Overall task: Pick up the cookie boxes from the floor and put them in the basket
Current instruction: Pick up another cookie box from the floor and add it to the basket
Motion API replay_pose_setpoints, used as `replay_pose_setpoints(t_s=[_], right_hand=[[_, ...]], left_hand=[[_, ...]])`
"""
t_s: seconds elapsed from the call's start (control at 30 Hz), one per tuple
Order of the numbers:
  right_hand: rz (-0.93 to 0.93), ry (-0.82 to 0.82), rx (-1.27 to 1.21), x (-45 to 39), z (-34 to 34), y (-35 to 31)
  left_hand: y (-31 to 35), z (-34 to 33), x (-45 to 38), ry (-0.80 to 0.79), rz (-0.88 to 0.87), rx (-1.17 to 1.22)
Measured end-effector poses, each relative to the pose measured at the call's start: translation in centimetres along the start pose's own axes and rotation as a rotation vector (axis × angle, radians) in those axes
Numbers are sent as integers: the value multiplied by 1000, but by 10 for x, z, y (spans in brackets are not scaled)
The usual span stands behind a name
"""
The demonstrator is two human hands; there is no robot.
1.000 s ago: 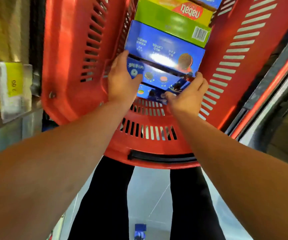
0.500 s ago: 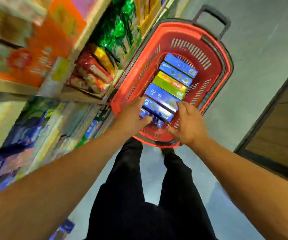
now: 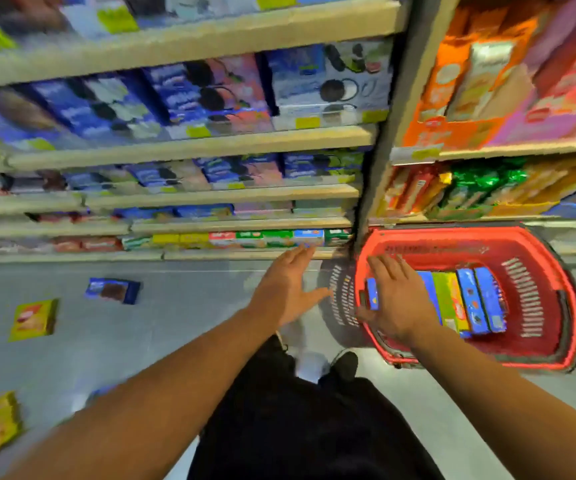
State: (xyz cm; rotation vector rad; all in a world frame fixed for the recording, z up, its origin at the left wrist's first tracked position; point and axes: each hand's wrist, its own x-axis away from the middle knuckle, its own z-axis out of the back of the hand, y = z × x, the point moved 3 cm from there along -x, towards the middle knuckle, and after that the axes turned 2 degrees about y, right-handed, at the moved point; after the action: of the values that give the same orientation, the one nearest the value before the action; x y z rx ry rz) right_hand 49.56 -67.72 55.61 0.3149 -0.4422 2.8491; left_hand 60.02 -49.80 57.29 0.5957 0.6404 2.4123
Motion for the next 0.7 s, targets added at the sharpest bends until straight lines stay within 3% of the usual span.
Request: replay_pose_setpoints(t_s=[0.2, 0.43, 0.7], right_hand=[[370, -140, 139, -16, -20, -123], [734, -242, 288, 28, -85, -300], [826, -372, 243, 113, -159, -477]], left_hand=[[-79, 38, 119, 248, 323, 136], [-187, 30, 302, 489, 684, 268], [-280, 28, 488, 634, 932, 331]])
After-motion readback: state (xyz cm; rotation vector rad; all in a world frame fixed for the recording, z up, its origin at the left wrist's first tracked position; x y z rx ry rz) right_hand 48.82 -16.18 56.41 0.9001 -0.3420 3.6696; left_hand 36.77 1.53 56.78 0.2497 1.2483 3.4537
